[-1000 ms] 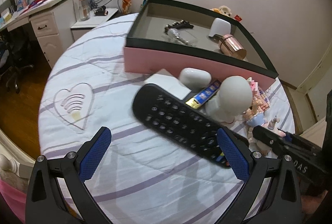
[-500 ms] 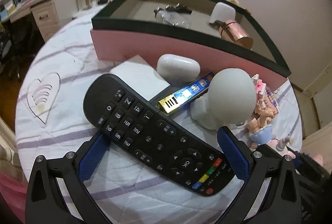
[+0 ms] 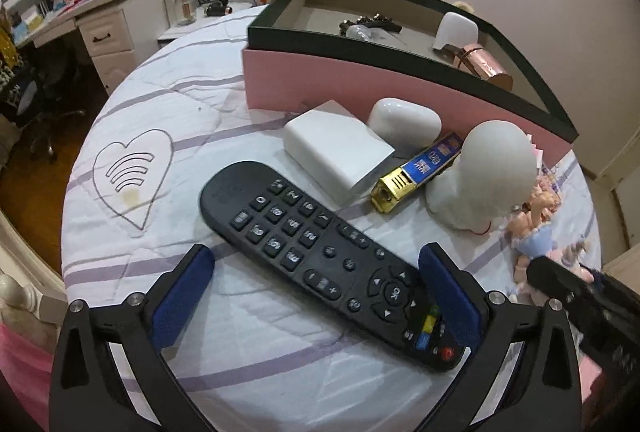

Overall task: Organize rigid objects
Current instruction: 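Grasp the pink pig figure with the right tool while the left tool approaches the black remote, then grasp the black remote with the left tool while the right tool holds the pig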

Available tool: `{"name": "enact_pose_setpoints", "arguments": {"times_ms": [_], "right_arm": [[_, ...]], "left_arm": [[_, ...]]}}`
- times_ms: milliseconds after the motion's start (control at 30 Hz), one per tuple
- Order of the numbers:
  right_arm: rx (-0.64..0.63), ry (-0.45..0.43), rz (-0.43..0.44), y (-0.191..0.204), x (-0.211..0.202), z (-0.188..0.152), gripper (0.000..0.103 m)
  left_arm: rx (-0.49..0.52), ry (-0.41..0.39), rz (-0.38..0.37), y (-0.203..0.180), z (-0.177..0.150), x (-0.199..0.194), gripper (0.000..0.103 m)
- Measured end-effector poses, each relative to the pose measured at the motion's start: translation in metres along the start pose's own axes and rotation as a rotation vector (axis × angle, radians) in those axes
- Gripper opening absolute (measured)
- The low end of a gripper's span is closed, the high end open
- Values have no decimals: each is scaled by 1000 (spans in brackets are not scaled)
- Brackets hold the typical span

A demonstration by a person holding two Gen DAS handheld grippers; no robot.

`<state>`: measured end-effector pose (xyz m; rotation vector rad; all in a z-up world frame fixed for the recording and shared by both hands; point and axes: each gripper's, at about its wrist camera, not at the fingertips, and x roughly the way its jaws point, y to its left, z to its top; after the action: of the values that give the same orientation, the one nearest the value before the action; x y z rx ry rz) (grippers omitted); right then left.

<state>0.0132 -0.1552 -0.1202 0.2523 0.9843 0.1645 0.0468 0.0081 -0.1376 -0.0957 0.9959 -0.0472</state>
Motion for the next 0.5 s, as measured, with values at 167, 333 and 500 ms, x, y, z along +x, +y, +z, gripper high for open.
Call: {"name": "enact_pose_setpoints", "arguments": {"times_ms": [167,333,500], "right_arm": [[2,3,-1,-1,0,1,43],[1,4,-8,0,1,2,43],[-2,8,-9,1,-1,0,43]], "left_arm": [[46,10,15,-7,-8,-2,103],[54,-36,-10,-4,-9,0,102],[49,-51,-81,21,0,-7,73]]}}
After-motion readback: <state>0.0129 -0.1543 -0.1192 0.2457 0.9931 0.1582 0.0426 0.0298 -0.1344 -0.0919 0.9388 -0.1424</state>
